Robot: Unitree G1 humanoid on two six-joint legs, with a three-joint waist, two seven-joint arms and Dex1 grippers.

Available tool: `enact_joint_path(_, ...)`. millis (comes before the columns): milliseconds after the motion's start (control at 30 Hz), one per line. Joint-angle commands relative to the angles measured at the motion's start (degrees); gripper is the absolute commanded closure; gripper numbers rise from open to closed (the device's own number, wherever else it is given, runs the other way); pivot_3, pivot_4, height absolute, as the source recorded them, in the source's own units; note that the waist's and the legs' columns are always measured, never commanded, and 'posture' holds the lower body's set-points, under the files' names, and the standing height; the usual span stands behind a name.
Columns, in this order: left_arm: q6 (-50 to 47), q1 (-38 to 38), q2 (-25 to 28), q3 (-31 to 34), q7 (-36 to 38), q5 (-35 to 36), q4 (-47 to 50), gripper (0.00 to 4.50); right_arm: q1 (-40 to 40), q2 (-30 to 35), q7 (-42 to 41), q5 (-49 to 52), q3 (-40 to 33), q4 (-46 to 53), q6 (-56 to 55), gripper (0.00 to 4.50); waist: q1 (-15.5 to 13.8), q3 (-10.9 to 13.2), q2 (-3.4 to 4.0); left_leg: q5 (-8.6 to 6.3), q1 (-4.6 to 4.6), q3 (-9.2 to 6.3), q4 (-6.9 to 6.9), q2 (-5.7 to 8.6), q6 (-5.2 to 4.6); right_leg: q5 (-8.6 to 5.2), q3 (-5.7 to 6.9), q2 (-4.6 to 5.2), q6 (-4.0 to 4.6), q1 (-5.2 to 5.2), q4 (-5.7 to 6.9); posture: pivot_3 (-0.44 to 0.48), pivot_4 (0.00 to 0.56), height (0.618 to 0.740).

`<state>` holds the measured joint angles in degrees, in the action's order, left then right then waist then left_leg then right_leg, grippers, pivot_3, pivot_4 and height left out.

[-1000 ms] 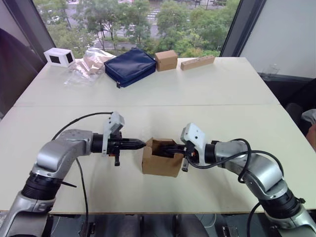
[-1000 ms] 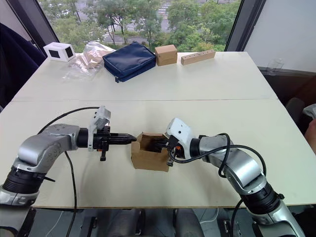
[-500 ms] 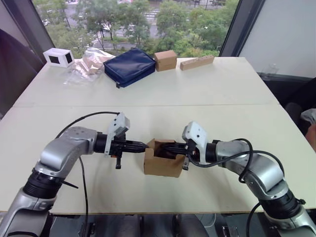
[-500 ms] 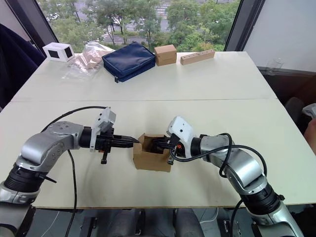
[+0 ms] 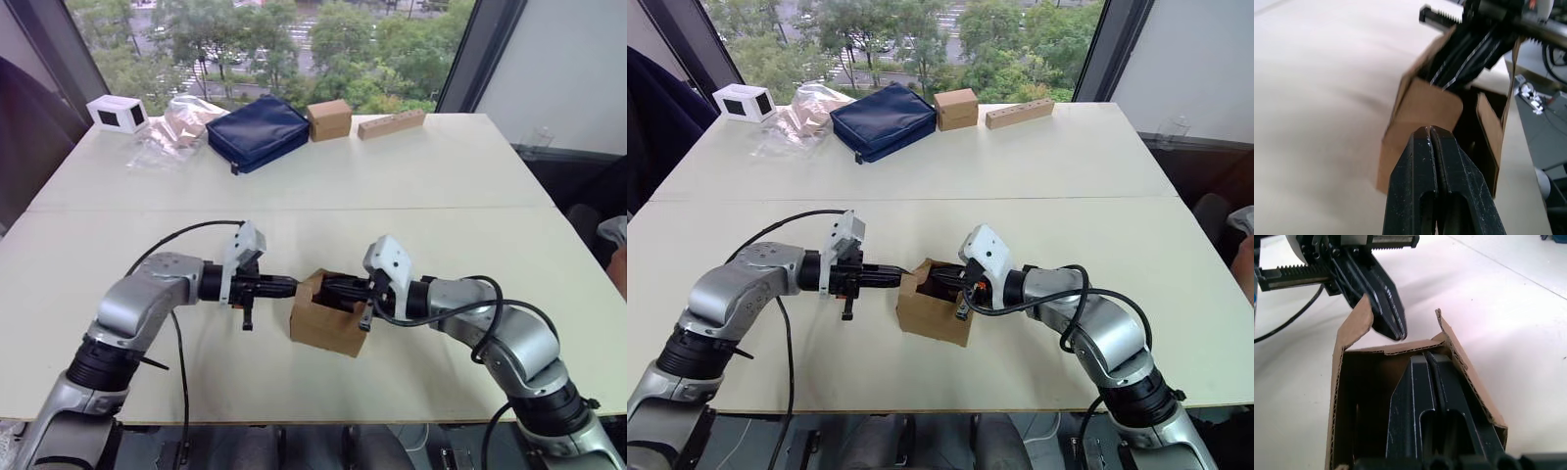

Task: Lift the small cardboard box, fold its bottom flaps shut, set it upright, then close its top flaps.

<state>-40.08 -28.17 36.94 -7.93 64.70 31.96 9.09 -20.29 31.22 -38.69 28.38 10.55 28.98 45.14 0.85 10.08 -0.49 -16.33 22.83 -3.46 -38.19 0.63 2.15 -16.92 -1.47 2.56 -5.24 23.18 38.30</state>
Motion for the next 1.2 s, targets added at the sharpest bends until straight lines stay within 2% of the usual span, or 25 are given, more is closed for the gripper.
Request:
enact_joint_path(33,0.4,-0.8,0.0,-0.3,0.4,0.0,1.8,4.47,0.0,0.3,-0.1,0.2,-1.0,2.3,-0.9,4.50,0.0,0.0,0.00,0.00,0.00,0.00,0.00,0.00,0.00,0.00,0.00,0.00,0.00,0.00,0.00,0.000,0.150,0.740)
enact_joint_path(200,4.0,-0.1,0.5,-4.4,0.8,-5.1,-0.3,4.47,0.8,2.6,-0.8,1.2,-2.2,4.6,0.1,4.50,-0.1,0.0,0.00,0.00,0.00,0.01,0.00,0.01,0.00,0.00,0.00,0.00,0.00,0.00,0.00,0.000,0.150,0.740)
enact_joint_path(500,5.5,1.1,-0.9,-5.9,1.3,-6.7,-1.2,4.47,3.9,7.4,-0.3,5.6,-10.4,10.7,3.4,4.50,-0.2,0.0,0.01,0.00,-0.03,0.00,0.00,0.01,0.00,0.00,0.00,0.01,0.00,-0.07,-0.03,0.000,0.150,0.740)
enact_joint_path(567,5.5,1.1,-1.7,-5.2,0.6,-6.3,-1.4,4.47,6.6,9.6,-0.7,7.4,-14.2,12.4,5.1,4.50,-0.3,0.0,0.01,0.00,-0.04,0.00,0.00,0.02,0.00,0.00,0.00,0.02,0.00,-0.08,-0.05,0.000,0.150,0.740)
enact_joint_path(700,2.2,0.0,-3.8,0.3,-2.0,-1.5,-1.7,4.47,11.4,12.4,-0.7,8.2,-18.1,13.0,5.8,4.50,-0.3,0.0,0.00,-0.01,-0.05,-0.02,0.00,0.03,-0.02,0.00,0.02,0.04,-0.01,-0.16,-0.13,0.000,0.150,0.740)
enact_joint_path(833,-3.7,-0.9,-3.4,7.6,-4.1,5.1,-1.1,4.47,17.1,15.7,-1.3,4.4,-16.5,12.4,3.9,4.50,0.0,0.0,-0.01,-0.02,-0.09,-0.01,0.02,-0.03,-0.03,0.00,0.02,-0.01,-0.01,-0.16,-0.10,0.000,0.150,0.740)
enact_joint_path(933,-7.7,-0.7,-2.6,11.3,-5.6,8.7,-0.1,4.47,19.3,15.8,-1.1,3.8,-15.4,12.4,3.2,4.50,0.1,0.0,-0.01,-0.02,-0.13,0.00,0.04,-0.07,-0.04,0.00,0.00,-0.02,0.00,-0.15,-0.09,0.000,0.150,0.740)
enact_joint_path(1200,-0.5,10.8,3.1,3.1,-3.6,-0.8,3.3,4.47,17.3,11.9,0.2,3.0,-8.2,12.1,2.5,4.50,-0.1,0.0,0.01,-0.03,-0.41,0.02,0.14,-0.07,-0.04,-0.01,-0.03,0.01,0.00,-0.42,-0.18,0.000,0.150,0.740)
